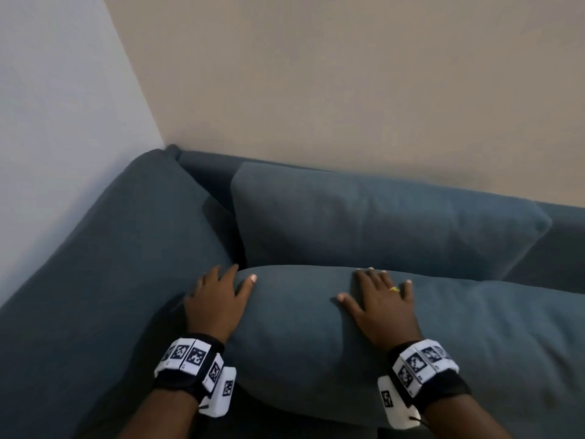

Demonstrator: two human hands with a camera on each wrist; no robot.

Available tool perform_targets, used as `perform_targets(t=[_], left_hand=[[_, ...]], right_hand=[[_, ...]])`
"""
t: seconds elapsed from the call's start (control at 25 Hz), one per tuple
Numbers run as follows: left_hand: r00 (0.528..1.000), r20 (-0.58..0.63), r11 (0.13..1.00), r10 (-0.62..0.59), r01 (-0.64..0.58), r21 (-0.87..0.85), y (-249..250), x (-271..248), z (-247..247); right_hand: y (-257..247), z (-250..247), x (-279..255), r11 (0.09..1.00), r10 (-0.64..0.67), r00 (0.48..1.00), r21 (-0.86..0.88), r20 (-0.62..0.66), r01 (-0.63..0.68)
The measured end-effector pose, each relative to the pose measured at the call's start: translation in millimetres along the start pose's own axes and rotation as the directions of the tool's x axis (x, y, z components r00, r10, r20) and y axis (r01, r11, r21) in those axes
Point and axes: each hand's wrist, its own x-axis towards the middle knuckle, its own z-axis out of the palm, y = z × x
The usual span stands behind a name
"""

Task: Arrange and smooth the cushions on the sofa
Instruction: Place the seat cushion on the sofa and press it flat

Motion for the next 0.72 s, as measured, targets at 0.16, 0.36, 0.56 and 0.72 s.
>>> perform_targets(t=[0.16, 0.36, 0.56, 0.72], left_hand=[[0.989, 0.048, 0.850, -0.142, 0.146, -0.507, -33, 7, -7], [0.987, 0.059, 0.661, -0.149, 0.144, -0.736, -54, -2, 11], [0.990, 0.140, 0.557, -0.031, 0.134, -0.820, -58, 4, 3], [0.989, 0.145, 0.636, 0.028, 0.094, -0.766, -71, 4, 15]], right_hand=[[-105, 23, -5, 0.969, -0.248, 0.967, -0.001, 0.063, 0.248], [-163, 19, 13, 0.868, -0.471, 0.869, -0.097, 0.154, 0.488], [-193, -60, 15, 0.797, -0.529, 0.696, -0.003, -0.485, 0.604], [-199, -11, -11, 0.824, -0.554, 0.796, -0.023, -0.242, 0.566]])
